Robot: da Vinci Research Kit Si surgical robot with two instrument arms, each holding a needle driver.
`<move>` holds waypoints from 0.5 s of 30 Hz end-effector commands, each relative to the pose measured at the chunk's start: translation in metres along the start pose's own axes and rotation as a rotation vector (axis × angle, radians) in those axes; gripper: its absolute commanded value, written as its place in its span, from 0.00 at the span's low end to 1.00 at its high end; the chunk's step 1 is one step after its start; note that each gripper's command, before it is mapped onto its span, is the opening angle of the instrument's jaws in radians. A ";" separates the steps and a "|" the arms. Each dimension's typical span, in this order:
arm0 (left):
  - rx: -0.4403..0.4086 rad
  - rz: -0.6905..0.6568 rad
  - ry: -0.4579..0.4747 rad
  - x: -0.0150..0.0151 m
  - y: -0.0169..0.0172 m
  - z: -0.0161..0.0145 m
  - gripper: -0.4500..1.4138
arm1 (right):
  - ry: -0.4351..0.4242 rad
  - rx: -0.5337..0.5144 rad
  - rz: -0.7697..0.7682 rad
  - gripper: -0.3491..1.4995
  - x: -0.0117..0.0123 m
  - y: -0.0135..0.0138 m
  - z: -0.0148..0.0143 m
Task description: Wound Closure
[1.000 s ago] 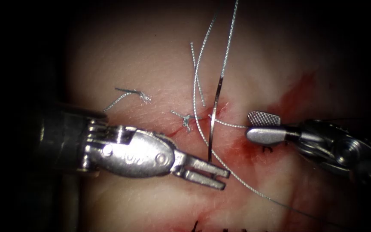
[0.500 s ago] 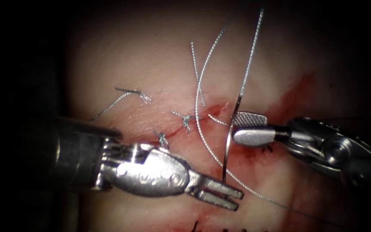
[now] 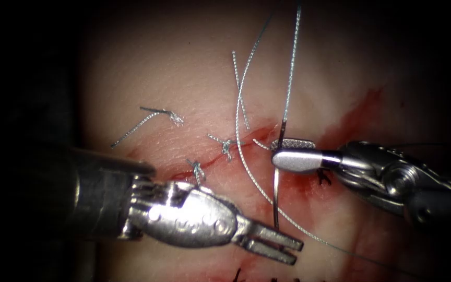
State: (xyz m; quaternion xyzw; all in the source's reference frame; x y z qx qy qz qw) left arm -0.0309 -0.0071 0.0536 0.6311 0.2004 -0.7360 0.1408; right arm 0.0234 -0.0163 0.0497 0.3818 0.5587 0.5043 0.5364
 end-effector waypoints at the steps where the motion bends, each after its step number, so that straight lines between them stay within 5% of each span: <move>1: 0.000 0.000 0.000 -0.0004 -0.0001 0.0005 0.00 | 0.000 0.003 -0.001 0.38 -0.0001 0.0001 0.0009; 4: -0.001 0.000 0.000 -0.0004 -0.0001 0.0005 0.00 | 0.000 0.003 -0.001 0.31 -0.0001 0.0001 0.0009; 6: -0.003 0.001 0.001 -0.0004 0.0000 0.0006 0.00 | 0.001 0.002 -0.001 0.58 -0.0001 0.0002 0.0010; 8: -0.003 0.001 0.001 -0.0003 0.0000 0.0007 0.00 | 0.001 0.002 -0.001 0.63 -0.0001 0.0002 0.0010; 11: -0.004 0.001 0.001 -0.0003 -0.0001 0.0007 0.00 | 0.000 0.003 -0.001 0.49 -0.0001 0.0001 0.0010; 15: -0.005 0.002 0.002 -0.0003 0.0000 0.0007 0.00 | 0.000 0.003 -0.001 0.12 -0.0001 0.0001 0.0009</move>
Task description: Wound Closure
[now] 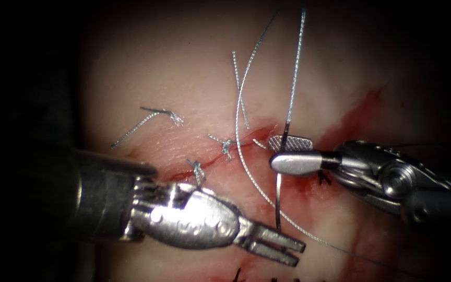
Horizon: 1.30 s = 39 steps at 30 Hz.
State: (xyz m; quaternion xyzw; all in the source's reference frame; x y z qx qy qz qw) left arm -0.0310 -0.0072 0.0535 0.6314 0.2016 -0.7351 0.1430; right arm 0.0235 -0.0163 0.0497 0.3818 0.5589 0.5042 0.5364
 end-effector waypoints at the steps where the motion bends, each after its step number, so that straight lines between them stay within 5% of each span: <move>1: -0.001 0.000 0.001 -0.0004 -0.0001 0.0006 0.00 | -0.001 0.003 -0.001 0.00 -0.0001 0.0001 0.0008; 7: 0.001 0.000 0.000 -0.0004 -0.0001 0.0006 0.00 | -0.014 -0.013 -0.001 0.00 -0.0001 0.0001 0.0007; 10: 0.037 -0.282 0.014 -0.0004 -0.0007 0.0006 0.79 | -0.026 -0.022 0.006 0.00 0.0001 0.0003 0.0005; 11: 0.079 -0.375 0.017 -0.0003 -0.0013 0.0005 0.91 | -0.029 -0.024 -0.006 0.00 0.0001 0.0004 0.0004; 13: 0.153 -0.498 0.023 0.0002 -0.0023 0.0000 0.92 | -0.022 -0.013 -0.059 0.00 0.0004 0.0007 -0.0001; 17: 0.160 -0.676 0.060 0.0024 -0.0034 -0.0041 0.92 | 0.063 -0.016 -0.184 0.00 0.0022 0.0026 -0.0020; 22: 0.155 -0.704 0.026 0.0034 -0.0038 -0.0076 0.92 | 0.135 -0.045 -0.425 0.00 0.0046 0.0051 -0.0039; 26: 0.218 -0.723 -0.091 0.0021 -0.0042 -0.0095 0.99 | 0.228 -0.010 -0.599 0.00 0.0062 0.0067 -0.0047; 29: 0.263 -0.738 -0.166 0.0007 -0.0049 -0.0105 0.99 | 0.203 -0.068 -0.671 0.00 0.0074 0.0071 -0.0044; 31: 0.285 -0.742 -0.191 -0.0003 -0.0049 -0.0111 0.77 | 0.206 -0.084 -0.710 0.00 0.0079 0.0073 -0.0043; 33: 0.326 -0.885 -0.187 -0.0015 -0.0048 -0.0116 0.31 | 0.234 -0.071 -0.710 0.00 0.0080 0.0074 -0.0041; 34: 0.358 -1.001 -0.178 -0.0021 -0.0048 -0.0117 0.19 | 0.236 -0.057 -0.710 0.00 0.0080 0.0074 -0.0041; 35: 0.384 -1.081 -0.173 -0.0028 -0.0047 -0.0117 0.15 | 0.230 -0.019 -0.714 0.00 0.0081 0.0074 -0.0041; 36: 0.409 -1.093 -0.196 -0.0037 -0.0046 -0.0114 0.00 | 0.215 0.056 -0.746 0.00 0.0083 0.0074 -0.0040; 39: 0.423 -1.026 -0.280 -0.0062 -0.0043 -0.0100 0.00 | 0.211 0.164 -0.852 0.00 0.0089 0.0073 -0.0036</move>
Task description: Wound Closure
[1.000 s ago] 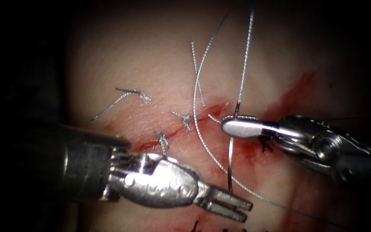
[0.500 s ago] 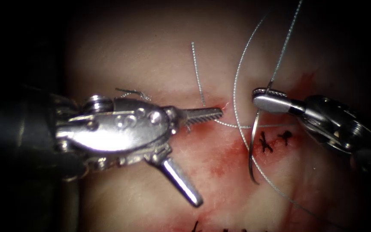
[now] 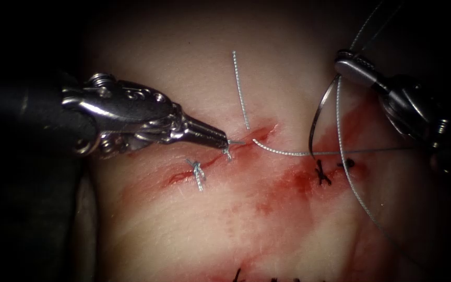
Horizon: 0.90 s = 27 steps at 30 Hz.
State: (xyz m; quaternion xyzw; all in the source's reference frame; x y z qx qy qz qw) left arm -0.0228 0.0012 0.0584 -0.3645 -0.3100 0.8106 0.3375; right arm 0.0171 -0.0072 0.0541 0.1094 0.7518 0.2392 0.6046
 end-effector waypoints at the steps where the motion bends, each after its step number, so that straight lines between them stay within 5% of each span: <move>1: 0.002 0.004 -0.006 -0.0004 -0.0004 0.0014 0.00 | 0.016 0.013 -0.032 0.00 -0.0003 0.0005 0.0009; 10: 0.044 -0.168 0.017 0.0006 -0.0018 0.0081 0.00 | 0.053 -0.084 -0.192 0.00 -0.0001 -0.0005 0.0018; 17: 0.346 -0.279 -0.038 0.0026 -0.0027 0.0104 0.00 | 0.082 -0.063 -0.204 0.00 -0.0001 -0.0010 0.0025; 27: 0.282 -0.315 -0.106 0.0008 -0.0057 0.0099 0.00 | 0.083 -0.059 -0.202 0.00 0.0002 -0.0010 0.0025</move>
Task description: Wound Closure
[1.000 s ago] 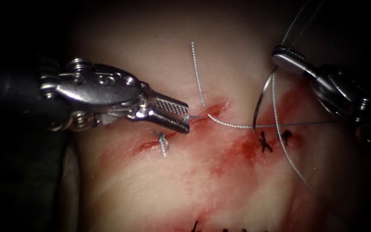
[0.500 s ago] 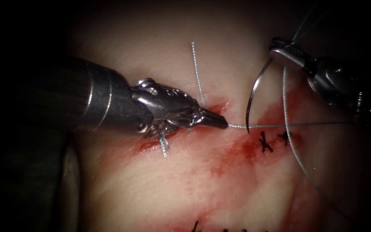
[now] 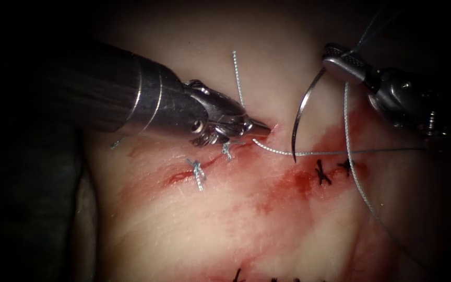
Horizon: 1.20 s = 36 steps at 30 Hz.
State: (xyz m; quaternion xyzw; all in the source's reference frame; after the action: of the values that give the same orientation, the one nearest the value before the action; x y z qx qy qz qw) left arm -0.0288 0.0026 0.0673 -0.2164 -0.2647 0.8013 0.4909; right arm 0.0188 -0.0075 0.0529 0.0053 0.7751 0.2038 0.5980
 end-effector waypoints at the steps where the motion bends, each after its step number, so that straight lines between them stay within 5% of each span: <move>1: -0.017 -0.013 -0.014 -0.0001 -0.0003 0.0005 0.00 | 0.003 0.004 0.000 0.00 -0.0005 0.0000 0.0007; 13: -0.042 -0.022 -0.047 -0.0012 -0.0016 0.0025 0.00 | 0.004 0.009 0.012 0.00 -0.0004 -0.0002 0.0006; 36: 0.051 -0.020 -0.087 -0.0020 -0.0030 0.0044 0.00 | 0.007 0.028 0.020 0.00 -0.0003 -0.0011 0.0013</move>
State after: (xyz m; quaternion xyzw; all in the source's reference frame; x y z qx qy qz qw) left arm -0.0282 0.0009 0.0723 -0.1627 -0.2675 0.8125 0.4917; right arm 0.0194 -0.0082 0.0523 0.0207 0.7790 0.1997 0.5940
